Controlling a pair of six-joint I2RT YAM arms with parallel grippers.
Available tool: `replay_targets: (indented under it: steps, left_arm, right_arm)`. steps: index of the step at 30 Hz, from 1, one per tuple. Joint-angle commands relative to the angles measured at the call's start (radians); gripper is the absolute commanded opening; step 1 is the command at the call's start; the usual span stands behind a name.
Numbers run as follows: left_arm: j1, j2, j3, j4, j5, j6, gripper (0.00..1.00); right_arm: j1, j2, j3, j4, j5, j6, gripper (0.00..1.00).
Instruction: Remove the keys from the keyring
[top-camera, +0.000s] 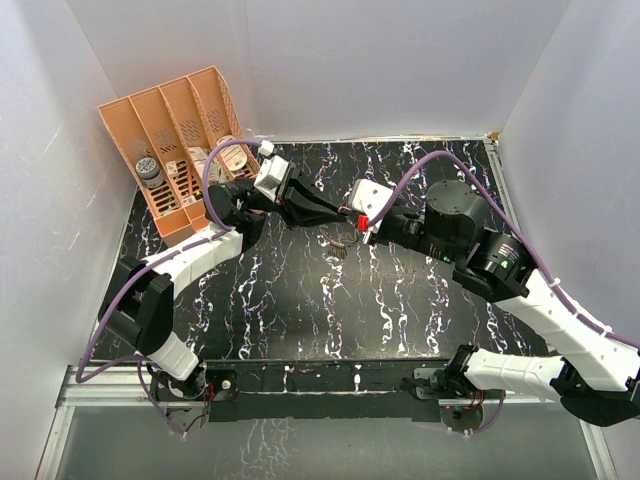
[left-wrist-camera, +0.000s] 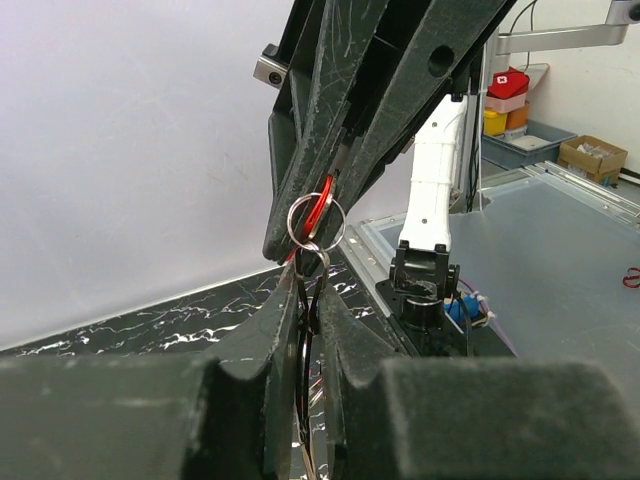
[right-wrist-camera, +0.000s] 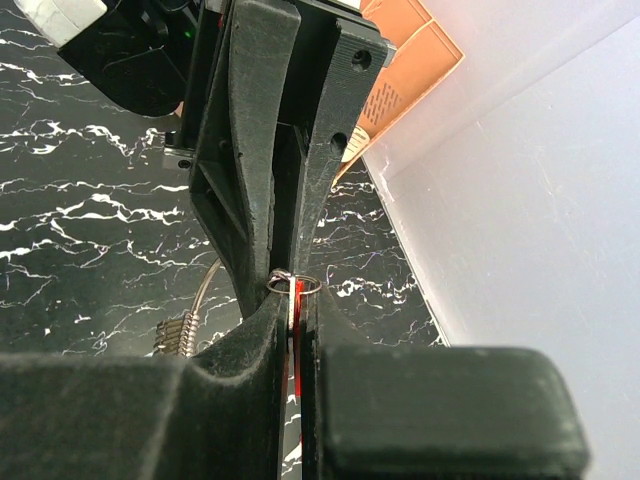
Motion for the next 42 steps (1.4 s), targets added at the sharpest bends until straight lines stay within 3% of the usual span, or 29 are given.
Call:
replay_targets:
  steps: [1,3,14,17,27,42]
  left_arm:
    - [-0.008,-0.008,0.033,0.079,-0.006,-0.008,0.06]
    - [-0.008,-0.006,0.038,0.077,-0.003,-0.011,0.0]
    - [-0.007,0.007,0.021,0.231,-0.004,-0.088,0.0]
    - [-0.008,-0.029,0.008,0.082,-0.024,0.025,0.0]
    - [-0.008,-0.199,0.038,-0.677,-0.211,0.561,0.0]
    - [-0.007,-0.248,0.127,-1.082,-0.546,0.816,0.0]
  right_arm:
    - [0.004,-0.026,0.003,0.092,-0.005,-0.006,0.0]
    - [0.003,-0.028,0.001,0.093,-0.005,-0.006,0.0]
    - [0.004,-0.03,0.002,0.096,-0.013,-0.004,0.0]
    - [0.004,-0.033,0.011,0.089,-0.013,0.002,0.0]
    - [0.004,-0.032,0.047,0.045,0.017,0.015,0.0]
    - [0.004,0.003,0.085,0.004,0.083,0.014,0.0]
